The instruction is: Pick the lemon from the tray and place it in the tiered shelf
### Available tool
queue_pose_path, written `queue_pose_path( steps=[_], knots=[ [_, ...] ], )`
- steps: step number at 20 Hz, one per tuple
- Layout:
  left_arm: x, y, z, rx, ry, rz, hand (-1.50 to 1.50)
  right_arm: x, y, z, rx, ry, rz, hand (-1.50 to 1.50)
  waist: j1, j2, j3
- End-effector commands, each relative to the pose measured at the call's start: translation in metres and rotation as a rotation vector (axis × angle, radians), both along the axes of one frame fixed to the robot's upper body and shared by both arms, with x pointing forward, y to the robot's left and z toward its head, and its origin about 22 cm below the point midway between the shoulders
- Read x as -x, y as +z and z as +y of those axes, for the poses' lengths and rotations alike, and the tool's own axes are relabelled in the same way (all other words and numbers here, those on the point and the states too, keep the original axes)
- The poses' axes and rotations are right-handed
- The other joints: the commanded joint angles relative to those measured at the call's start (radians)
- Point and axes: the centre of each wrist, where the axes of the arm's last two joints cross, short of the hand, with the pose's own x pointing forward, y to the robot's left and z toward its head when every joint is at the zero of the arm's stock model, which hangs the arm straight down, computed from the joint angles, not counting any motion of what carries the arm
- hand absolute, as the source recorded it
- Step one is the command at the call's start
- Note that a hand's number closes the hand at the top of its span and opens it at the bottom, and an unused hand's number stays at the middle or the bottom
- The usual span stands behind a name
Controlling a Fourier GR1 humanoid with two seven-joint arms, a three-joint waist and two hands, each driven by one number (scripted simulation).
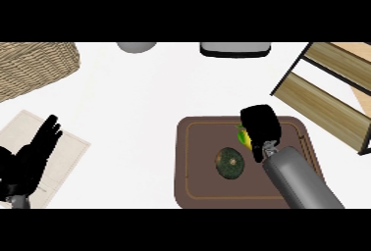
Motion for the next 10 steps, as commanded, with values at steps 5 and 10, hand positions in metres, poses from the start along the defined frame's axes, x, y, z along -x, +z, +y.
queue_pose_path(
  steps=[5, 10],
  knots=[
    [-0.02, 0.015, 0.005, -0.002, 0.022, 0.001, 0.0, 0.027, 0.003, -0.015, 0.003, 0.073, -0.14, 1.5, -0.011, 0.01, 0.009],
    [-0.001, -0.008, 0.015, 0.003, 0.016, 0.003, 0.0, 0.016, 0.035, -0.02, -0.144, -0.108, -0.192, 1.5, -0.012, 0.01, 0.008]
  ],
)
